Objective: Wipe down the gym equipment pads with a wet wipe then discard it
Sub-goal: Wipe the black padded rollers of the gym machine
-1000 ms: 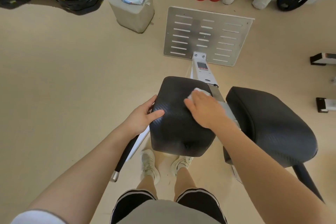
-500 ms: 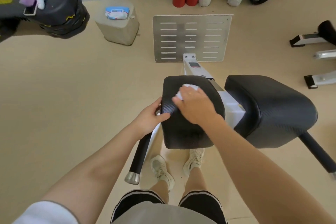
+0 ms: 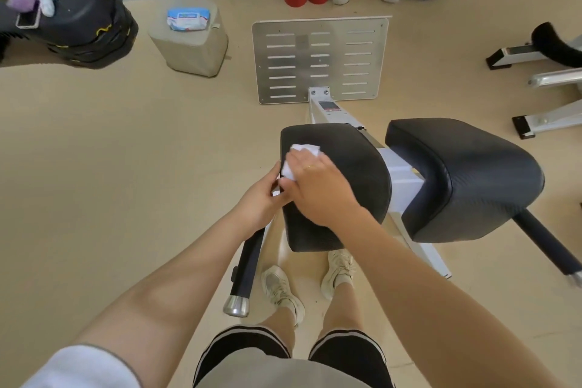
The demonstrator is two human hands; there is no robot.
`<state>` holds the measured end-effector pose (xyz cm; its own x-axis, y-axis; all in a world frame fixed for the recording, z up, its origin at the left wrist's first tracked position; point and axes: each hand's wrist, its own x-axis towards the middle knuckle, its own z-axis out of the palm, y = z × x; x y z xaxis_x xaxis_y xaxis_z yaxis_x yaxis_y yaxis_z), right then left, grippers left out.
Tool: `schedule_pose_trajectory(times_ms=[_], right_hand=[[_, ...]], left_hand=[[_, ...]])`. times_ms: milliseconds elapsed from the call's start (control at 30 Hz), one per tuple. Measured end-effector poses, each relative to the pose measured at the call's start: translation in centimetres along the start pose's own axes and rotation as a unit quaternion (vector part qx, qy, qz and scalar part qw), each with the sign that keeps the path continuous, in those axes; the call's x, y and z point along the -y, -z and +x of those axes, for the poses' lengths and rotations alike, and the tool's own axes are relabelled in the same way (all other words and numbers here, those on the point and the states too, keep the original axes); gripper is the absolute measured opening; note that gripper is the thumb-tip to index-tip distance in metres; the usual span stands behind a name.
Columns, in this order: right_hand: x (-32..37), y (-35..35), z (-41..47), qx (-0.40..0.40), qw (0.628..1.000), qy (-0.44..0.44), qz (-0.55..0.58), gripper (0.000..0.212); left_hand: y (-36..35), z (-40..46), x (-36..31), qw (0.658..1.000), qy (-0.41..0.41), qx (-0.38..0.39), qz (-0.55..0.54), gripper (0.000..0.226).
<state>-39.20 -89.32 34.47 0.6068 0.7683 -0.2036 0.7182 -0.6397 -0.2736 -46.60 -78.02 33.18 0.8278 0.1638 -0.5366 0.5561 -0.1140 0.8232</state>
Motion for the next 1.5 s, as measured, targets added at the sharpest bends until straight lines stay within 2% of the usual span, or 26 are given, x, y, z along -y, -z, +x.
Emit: schedule_pose_trajectory(times_ms=[167, 267, 367, 433, 533, 600, 700, 833, 900, 1000, 1100, 1167, 1267, 1367, 1433, 1500], right_hand=[[-6.1, 1.1, -2.9, -0.012, 0.989, -0.148, -0.023, 0.055], [-5.5, 0.5, -3.1, -0.027, 0.978, -0.208, -0.017, 0.058], [-0.9, -0.7, -2.1, -0.047, 0.989, -0.141, 0.007, 0.058], [2.0, -1.7, -2.2, -0.036, 0.995, -0.093, 0.004, 0.060], [1.6, -1.9, -2.8, -0.027, 0.997, -0.072, -0.029, 0.065], [-1.0, -1.5, -3.3, -0.036, 0.994, -0.092, -0.039, 0.068], [-5.2, -0.7, -5.0, -0.040, 0.982, -0.179, -0.045, 0.064], [-4.1, -0.6, -5.3, -0.080, 0.966, -0.247, -0.010, 0.064], [-0.8, -1.5, -4.1, -0.088, 0.978, -0.191, 0.010, 0.065], [3.6, -3.3, -2.6, -0.055, 0.994, -0.081, -0.040, 0.064], [2.9, -4.0, -2.6, -0.043, 0.995, -0.036, -0.077, 0.066], [0.3, -3.8, -3.5, -0.066, 0.991, -0.071, -0.097, 0.067], [-4.5, -3.5, -5.8, -0.088, 0.975, -0.160, -0.122, 0.066], [-5.5, -3.2, -6.8, -0.105, 0.967, -0.207, -0.108, 0.063], [-3.8, -3.5, -5.9, -0.116, 0.972, -0.200, -0.052, 0.067], [-1.1, -4.2, -5.2, -0.114, 0.985, -0.116, -0.049, 0.070]], left_hand=[[0.1, 0.0, 0.2, 0.999, 0.030, 0.004, 0.016, 0.065], [0.2, -0.2, 0.1, 0.999, 0.034, 0.006, 0.004, 0.064], [0.2, -0.4, -0.1, 0.999, 0.024, 0.024, -0.037, 0.059], [0.4, -0.2, -0.1, 0.999, 0.040, 0.032, -0.018, 0.063], [0.7, 0.0, 0.3, 0.997, 0.045, 0.051, -0.021, 0.063], [0.7, -0.2, 0.2, 0.995, 0.035, 0.067, -0.062, 0.064], [0.5, 0.1, -0.4, 0.993, 0.062, 0.054, -0.082, 0.063], [0.2, 0.7, -0.7, 0.989, 0.093, 0.033, -0.109, 0.047], [0.3, 0.5, -0.4, 0.986, 0.079, 0.043, -0.143, 0.041], [0.8, 0.3, 0.6, 0.976, 0.092, 0.026, -0.194, 0.033], [0.8, 0.1, 0.9, 0.975, 0.090, 0.019, -0.202, 0.032], [0.5, 0.1, 0.9, 0.976, 0.079, 0.028, -0.201, 0.033], [-0.4, 0.3, 0.7, 0.981, 0.075, 0.004, -0.179, 0.047], [-1.0, 0.1, 0.6, 0.987, 0.062, -0.010, -0.150, 0.047], [-1.2, -0.2, 1.0, 0.989, 0.029, 0.004, -0.144, 0.051], [-1.4, -0.3, 1.6, 0.985, 0.021, -0.020, -0.169, 0.052]])
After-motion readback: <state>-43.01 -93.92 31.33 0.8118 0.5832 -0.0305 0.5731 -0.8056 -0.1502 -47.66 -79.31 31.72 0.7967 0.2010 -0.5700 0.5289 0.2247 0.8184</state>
